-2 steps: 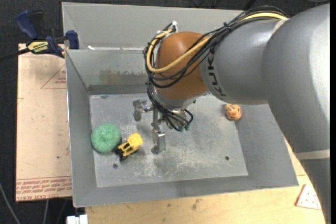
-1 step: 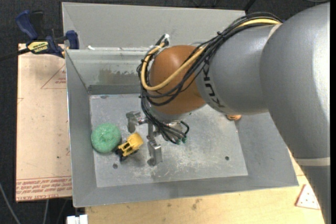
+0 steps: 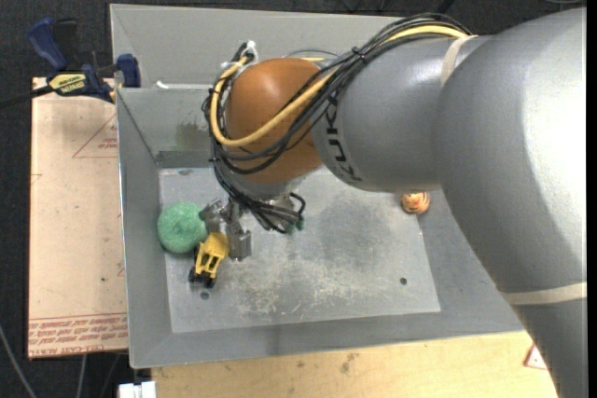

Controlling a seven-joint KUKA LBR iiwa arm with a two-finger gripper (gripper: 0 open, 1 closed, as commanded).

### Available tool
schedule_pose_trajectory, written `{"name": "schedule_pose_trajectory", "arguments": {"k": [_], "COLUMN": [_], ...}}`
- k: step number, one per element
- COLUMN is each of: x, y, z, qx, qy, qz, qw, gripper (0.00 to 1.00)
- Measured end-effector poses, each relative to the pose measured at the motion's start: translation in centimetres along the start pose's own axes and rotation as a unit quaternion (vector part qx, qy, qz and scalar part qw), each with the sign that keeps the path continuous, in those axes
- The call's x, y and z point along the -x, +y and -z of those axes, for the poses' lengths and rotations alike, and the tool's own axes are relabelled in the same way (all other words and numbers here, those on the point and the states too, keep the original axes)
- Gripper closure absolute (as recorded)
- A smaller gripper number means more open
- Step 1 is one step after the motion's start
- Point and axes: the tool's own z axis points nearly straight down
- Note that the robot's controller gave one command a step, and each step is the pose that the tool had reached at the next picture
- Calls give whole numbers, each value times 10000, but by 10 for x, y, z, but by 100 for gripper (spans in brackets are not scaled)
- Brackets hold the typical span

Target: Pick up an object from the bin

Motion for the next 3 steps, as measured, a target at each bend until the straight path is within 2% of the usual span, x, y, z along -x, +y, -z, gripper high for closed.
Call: {"name": "schedule_pose_trajectory", "arguments": {"k": [1, 2, 3], "x": [0, 0, 1], "y": [0, 0, 5], "z": [0, 0, -15], "qx": [1, 2, -12], "qy": [1, 1, -14], "qz": [-2, -3, 495], "qw": [10000, 10000, 9988], "gripper": [0, 0, 0]}}
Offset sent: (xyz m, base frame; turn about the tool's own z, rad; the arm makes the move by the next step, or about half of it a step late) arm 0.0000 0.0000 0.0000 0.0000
